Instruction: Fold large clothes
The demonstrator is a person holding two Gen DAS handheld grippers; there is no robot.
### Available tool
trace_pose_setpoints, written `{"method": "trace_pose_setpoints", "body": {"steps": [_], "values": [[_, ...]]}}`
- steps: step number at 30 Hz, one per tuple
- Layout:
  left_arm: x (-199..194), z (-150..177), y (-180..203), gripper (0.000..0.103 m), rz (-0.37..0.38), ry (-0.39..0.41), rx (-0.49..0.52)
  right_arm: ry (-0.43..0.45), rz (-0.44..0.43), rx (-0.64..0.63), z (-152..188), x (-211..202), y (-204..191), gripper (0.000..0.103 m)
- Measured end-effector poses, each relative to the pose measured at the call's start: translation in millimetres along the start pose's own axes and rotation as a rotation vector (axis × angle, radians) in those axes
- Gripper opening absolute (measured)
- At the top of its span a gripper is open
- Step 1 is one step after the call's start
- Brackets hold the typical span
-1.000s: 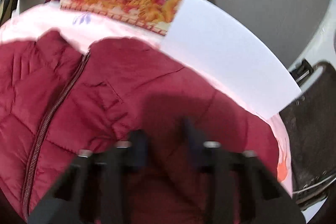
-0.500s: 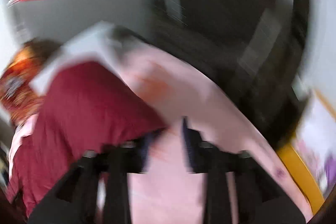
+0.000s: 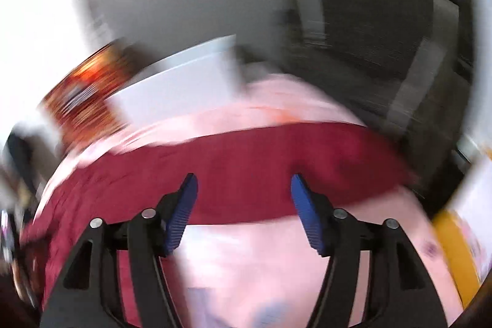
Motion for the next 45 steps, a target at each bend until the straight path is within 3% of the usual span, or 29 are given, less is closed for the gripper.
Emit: {"method": "trace_pose_setpoints", "body": {"steps": [4, 9, 12, 15, 17, 20, 22, 23, 24, 26, 28, 29, 30, 31, 33, 35, 36, 39, 42, 45], "values": [[-38, -25, 22, 0.1, 0.029, 0.1, 0.066, -0.097, -0.268, -0.11, 13, 46, -114, 0.065], [-51, -48, 71, 0.1, 0.196, 0.118, 0.081, -0.214, -0.461, -0.181, 50, 92, -201, 0.07], [-29, -39, 100, 0.1, 0.248, 0.088, 0.093, -0.28, -0.476, -0.168, 77, 115, -205, 0.071], [19, -14, 106, 0.1, 0.204, 0.011, 0.092, -0.314, -0.406, -0.127, 96, 134, -169, 0.069], [39, -4, 96, 0.1, 0.225, -0.039, 0.05, -0.315, -0.472, 0.082, 84, 139, -139, 0.069], [33, -17, 63, 0.1, 0.268, 0.001, -0.053, -0.231, -0.294, 0.145, 61, 140, -78, 0.071], [36, -19, 30, 0.1, 0.045, 0.044, -0.036, -0.202, -0.153, 0.221, 56, 144, -26, 0.069], [41, -19, 12, 0.1, -0.043, 0.033, -0.034, -0.183, -0.128, 0.272, 54, 143, -7, 0.059], [49, -18, -14, 0.1, -0.086, -0.004, -0.091, -0.167, -0.108, 0.348, 50, 141, 16, 0.052], [52, -18, -55, 0.099, -0.051, -0.024, -0.266, -0.118, -0.063, 0.486, 44, 129, 55, 0.052], [42, -18, -92, 0.099, -0.031, 0.041, -0.403, -0.052, 0.125, 0.512, 37, 110, 84, 0.054], [38, -18, -100, 0.099, -0.064, 0.061, -0.408, -0.03, 0.193, 0.507, 32, 103, 96, 0.062], [31, -17, -107, 0.099, -0.148, 0.082, -0.374, -0.005, 0.269, 0.495, 28, 92, 100, 0.07], [28, -18, -110, 0.099, -0.215, 0.096, -0.331, 0.03, 0.302, 0.473, 21, 79, 97, 0.07], [12, -19, -110, 0.1, -0.268, 0.132, -0.253, 0.08, 0.251, 0.416, 7, 56, 85, 0.07], [-9, -21, -101, 0.1, -0.223, 0.159, -0.229, 0.141, 0.162, 0.31, -7, 29, 41, 0.076], [-25, -20, -93, 0.1, -0.163, 0.168, -0.224, 0.157, 0.127, 0.266, -10, 18, 22, 0.084], [-61, -16, -56, 0.1, 0.018, 0.173, -0.187, 0.178, -0.018, 0.046, -11, -18, -56, 0.092], [-95, -4, -20, 0.1, 0.137, 0.182, -0.106, 0.108, -0.163, -0.183, 10, -32, -138, 0.096], [-117, 17, 26, 0.1, 0.234, 0.151, -0.021, -0.011, -0.251, -0.356, 51, -35, -193, 0.096]]}}
Point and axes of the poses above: each gripper's, at about its wrist camera, not at the fingertips, and x roughly the way its jaws point, y to its right, z to its underside, the point moved 3 cm from there along x, roughly the way its jaws point, and after that the axes turned 15 degrees about y, right-handed, at the moved point
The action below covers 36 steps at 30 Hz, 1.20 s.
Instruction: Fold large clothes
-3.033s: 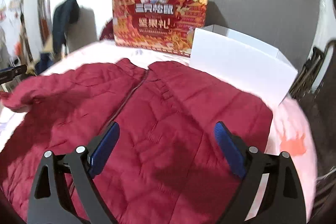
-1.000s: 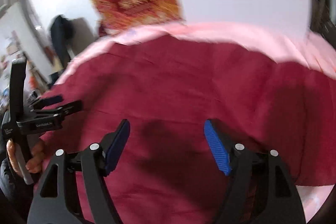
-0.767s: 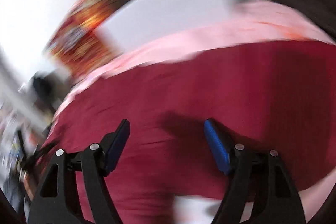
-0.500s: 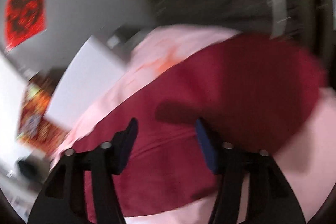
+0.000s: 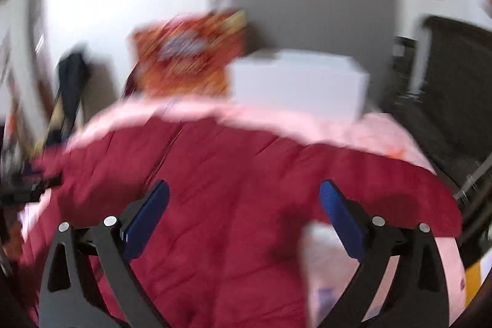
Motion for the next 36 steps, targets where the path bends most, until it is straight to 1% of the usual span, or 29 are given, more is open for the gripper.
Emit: {"method": "trace_pose_setpoints", "body": {"steps": [1, 2, 3, 4, 6, 7, 8, 9, 12, 14, 16, 17, 18, 19, 20, 21, 22, 23, 24, 25, 26, 27, 28, 30, 32, 33, 34, 35, 36], "values": [[0, 8, 10, 0.1, 0.025, -0.024, 0.012, -0.033, -0.008, -0.033, 4, 7, -12, 0.096], [1, 16, 19, 0.1, 0.045, -0.053, 0.025, -0.091, -0.029, -0.081, 20, 13, -30, 0.096], [2, 32, 33, 0.1, 0.053, -0.1, 0.055, -0.14, -0.048, -0.109, 33, 16, -41, 0.096], [5, 43, 41, 0.1, 0.047, -0.136, 0.085, -0.184, -0.059, -0.132, 48, 17, -50, 0.096], [12, 70, 54, 0.1, 0.002, -0.225, 0.166, -0.261, -0.065, -0.168, 74, 17, -56, 0.096], [11, 79, 56, 0.1, -0.008, -0.231, 0.187, -0.29, -0.068, -0.179, 87, 15, -55, 0.096], [6, 82, 54, 0.1, -0.011, -0.207, 0.185, -0.305, -0.07, -0.184, 98, 11, -54, 0.096], [-3, 85, 51, 0.1, 0.005, -0.202, 0.166, -0.308, -0.078, -0.174, 106, 1, -52, 0.096], [-22, 98, 33, 0.1, 0.063, -0.231, 0.112, -0.339, -0.131, -0.065, 125, -29, -32, 0.096], [-32, 106, 22, 0.1, 0.073, -0.239, 0.108, -0.339, -0.139, -0.01, 136, -54, -12, 0.097], [-58, 120, 11, 0.1, 0.08, -0.214, 0.131, -0.329, -0.132, 0.017, 148, -79, 4, 0.097], [-68, 124, 9, 0.1, 0.072, -0.206, 0.144, -0.32, -0.106, -0.007, 155, -92, 11, 0.097], [-81, 130, 1, 0.1, 0.05, -0.194, 0.159, -0.311, -0.061, -0.035, 163, -105, 18, 0.098], [-92, 134, -4, 0.1, 0.028, -0.184, 0.171, -0.31, -0.03, -0.03, 169, -117, 27, 0.098], [-104, 138, -11, 0.1, 0.0, -0.17, 0.184, -0.3, -0.018, 0.008, 173, -130, 38, 0.098], [-118, 142, -20, 0.1, -0.036, -0.155, 0.191, -0.278, 0.004, 0.051, 173, -144, 50, 0.098], [-129, 144, -25, 0.1, -0.062, -0.147, 0.19, -0.264, 0.026, 0.066, 172, -150, 57, 0.098], [-139, 143, -32, 0.1, -0.097, -0.135, 0.193, -0.235, 0.056, 0.088, 164, -160, 66, 0.098], [-152, 139, -39, 0.1, -0.139, -0.107, 0.202, -0.203, 0.061, 0.117, 154, -169, 72, 0.098], [-167, 135, -43, 0.1, -0.156, -0.075, 0.204, -0.19, 0.05, 0.137, 148, -173, 75, 0.098], [-178, 130, -45, 0.1, -0.151, -0.049, 0.199, -0.179, 0.012, 0.17, 141, -178, 76, 0.098], [-189, 123, -44, 0.1, -0.114, -0.022, 0.19, -0.18, -0.026, 0.191, 137, -181, 74, 0.098], [-196, 121, -42, 0.1, -0.079, -0.012, 0.19, -0.188, -0.056, 0.201, 135, -182, 70, 0.098], [-205, 125, -32, 0.1, -0.021, -0.001, 0.22, -0.237, -0.098, 0.218, 148, -179, 59, 0.098], [-205, 141, -23, 0.1, 0.022, -0.007, 0.274, -0.291, -0.118, 0.258, 167, -172, 54, 0.096], [-200, 148, -18, 0.1, 0.032, -0.017, 0.291, -0.312, -0.127, 0.288, 178, -166, 51, 0.084], [-193, 158, -17, 0.1, 0.039, -0.035, 0.3, -0.274, -0.107, 0.275, 183, -169, 49, 0.078], [-188, 168, -17, 0.1, 0.042, -0.058, 0.299, -0.253, -0.108, 0.247, 183, -170, 43, 0.039], [-178, 178, -20, 0.1, 0.036, -0.086, 0.295, -0.269, -0.127, 0.244, 182, -169, 38, 0.03]]}}
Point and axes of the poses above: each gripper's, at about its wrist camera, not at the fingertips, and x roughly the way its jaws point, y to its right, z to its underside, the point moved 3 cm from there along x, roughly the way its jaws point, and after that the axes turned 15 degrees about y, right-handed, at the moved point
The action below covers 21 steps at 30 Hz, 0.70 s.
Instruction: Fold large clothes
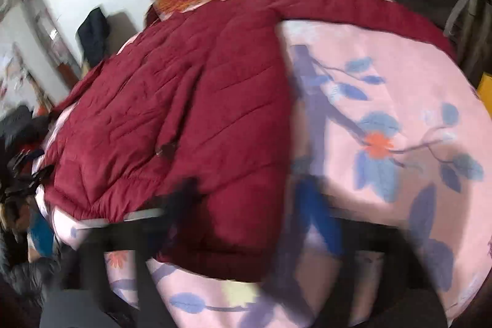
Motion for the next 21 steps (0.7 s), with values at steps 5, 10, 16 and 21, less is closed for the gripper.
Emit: {"method": "trace_pose_setpoints", "body": {"steps": [5, 10, 16, 21], "values": [[11, 10, -32, 0.1, -0.039, -0.013, -0.114, 0.013, 0.099, -0.075, -8, -13, 8, 0.019], [14, 21, -65, 0.1, -0.022, -0.027, -0.261, 0.002, 0.094, -0.054, 3, -13, 14, 0.029], [-7, -16, -54, 0.1, -0.118, 0.036, -0.157, 0.169, 0.131, -0.082, -45, -50, -3, 0.06], [8, -67, -34, 0.1, 0.021, 0.004, -0.195, 0.255, 0.037, -0.157, -84, -37, -58, 0.077]]}}
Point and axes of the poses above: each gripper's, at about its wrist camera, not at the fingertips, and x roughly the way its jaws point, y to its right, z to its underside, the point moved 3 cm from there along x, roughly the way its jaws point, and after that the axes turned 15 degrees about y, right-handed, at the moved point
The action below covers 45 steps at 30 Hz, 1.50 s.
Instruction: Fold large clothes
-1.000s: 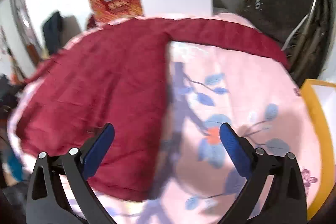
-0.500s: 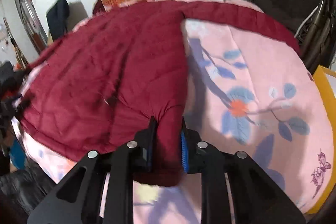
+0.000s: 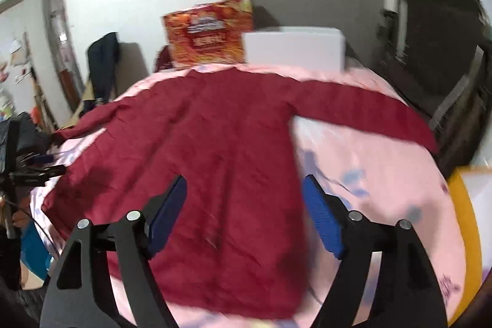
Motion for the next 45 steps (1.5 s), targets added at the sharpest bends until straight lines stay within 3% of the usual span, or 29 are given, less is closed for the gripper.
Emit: {"method": "trace_pose_setpoints", "body": {"steps": [2, 9, 13, 15, 18, 24, 28, 33, 36, 40, 45], "values": [[14, -16, 11, 0.1, 0.033, 0.01, -0.006, -0.017, -0.04, -0.028, -5, 27, -22, 0.078], [99, -54, 28, 0.1, -0.074, -0.027, -0.015, -0.138, -0.033, -0.043, 9, 127, -53, 0.079], [155, -42, 17, 0.1, -0.112, -0.127, -0.055, -0.235, -0.04, -0.034, 42, 158, -58, 0.079], [160, -35, 12, 0.1, -0.088, -0.116, -0.089, -0.262, -0.056, -0.012, 52, 163, -55, 0.082], [152, -31, 11, 0.1, -0.08, -0.092, -0.095, -0.254, -0.075, 0.028, 51, 154, -45, 0.094], [137, -19, 13, 0.1, -0.09, -0.073, -0.089, -0.277, -0.061, 0.098, 60, 129, -12, 0.094], [133, -17, 13, 0.1, -0.084, -0.074, -0.108, -0.239, -0.049, 0.081, 70, 101, 5, 0.094], [128, -16, 16, 0.1, -0.118, -0.086, -0.096, -0.222, 0.035, 0.007, 81, 68, 28, 0.097], [127, -14, 16, 0.1, -0.118, -0.081, -0.097, -0.249, 0.166, -0.001, 82, 59, 52, 0.098], [128, -14, 14, 0.1, -0.102, -0.084, -0.109, -0.159, 0.201, 0.103, 51, 41, 79, 0.098], [130, -14, 11, 0.1, -0.082, -0.094, -0.124, 0.012, 0.116, 0.133, -21, 30, 62, 0.098]]}}
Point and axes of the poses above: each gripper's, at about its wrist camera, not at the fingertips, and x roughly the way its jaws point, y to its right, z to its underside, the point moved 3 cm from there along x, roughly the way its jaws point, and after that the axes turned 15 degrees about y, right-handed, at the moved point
